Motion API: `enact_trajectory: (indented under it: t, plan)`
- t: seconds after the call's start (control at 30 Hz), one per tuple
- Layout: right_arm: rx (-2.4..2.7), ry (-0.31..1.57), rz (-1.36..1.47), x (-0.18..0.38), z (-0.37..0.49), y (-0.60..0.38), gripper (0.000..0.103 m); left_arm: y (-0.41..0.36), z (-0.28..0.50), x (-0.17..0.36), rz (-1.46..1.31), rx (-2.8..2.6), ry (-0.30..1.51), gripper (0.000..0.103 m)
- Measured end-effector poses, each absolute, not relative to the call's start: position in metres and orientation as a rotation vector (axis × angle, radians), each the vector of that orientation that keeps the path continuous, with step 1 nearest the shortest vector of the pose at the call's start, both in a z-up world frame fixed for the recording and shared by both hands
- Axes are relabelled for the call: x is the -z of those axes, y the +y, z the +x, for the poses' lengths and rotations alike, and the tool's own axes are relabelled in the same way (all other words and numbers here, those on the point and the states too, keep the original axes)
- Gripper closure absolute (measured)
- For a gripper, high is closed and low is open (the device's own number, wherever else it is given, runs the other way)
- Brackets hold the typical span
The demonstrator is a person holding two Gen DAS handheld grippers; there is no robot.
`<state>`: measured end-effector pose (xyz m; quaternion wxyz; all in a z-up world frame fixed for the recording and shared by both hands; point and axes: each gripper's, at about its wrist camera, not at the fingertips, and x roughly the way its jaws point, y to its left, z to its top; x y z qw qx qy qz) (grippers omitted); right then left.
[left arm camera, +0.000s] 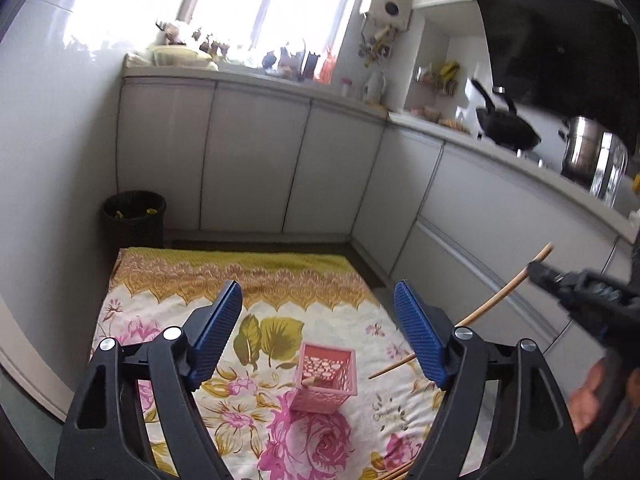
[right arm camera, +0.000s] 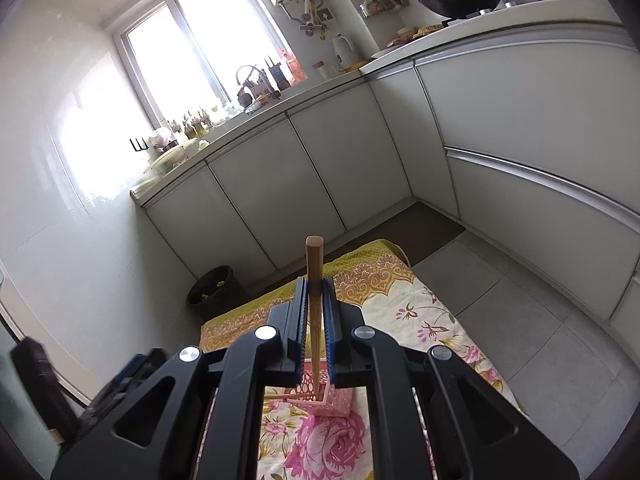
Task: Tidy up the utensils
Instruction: 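Lift chopsticks over the pink holder and open both tools to drop them in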
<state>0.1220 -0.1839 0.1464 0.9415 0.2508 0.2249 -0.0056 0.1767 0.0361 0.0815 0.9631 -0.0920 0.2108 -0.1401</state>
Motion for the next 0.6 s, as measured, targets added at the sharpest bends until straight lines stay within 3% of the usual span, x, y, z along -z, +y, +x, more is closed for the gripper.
enact_trajectory:
  t: [0.23, 0.57, 0.6]
  plan:
    - [0.014, 0.443, 0.449, -0.141, 0.149, -0.162, 0.095, 0.086, 0.112, -0.102, -0.258, 0.082, 0.321, 0.011]
    - [0.011, 0.508, 0.391, -0.104, 0.180, -0.127, 0.094, 0.115, 0.121, -0.080, -0.291, 0.035, 0.411, 0.010]
    - [0.010, 0.521, 0.392, -0.098, 0.181, -0.125, 0.086, 0.116, 0.120, -0.081, -0.290, 0.036, 0.412, 0.010]
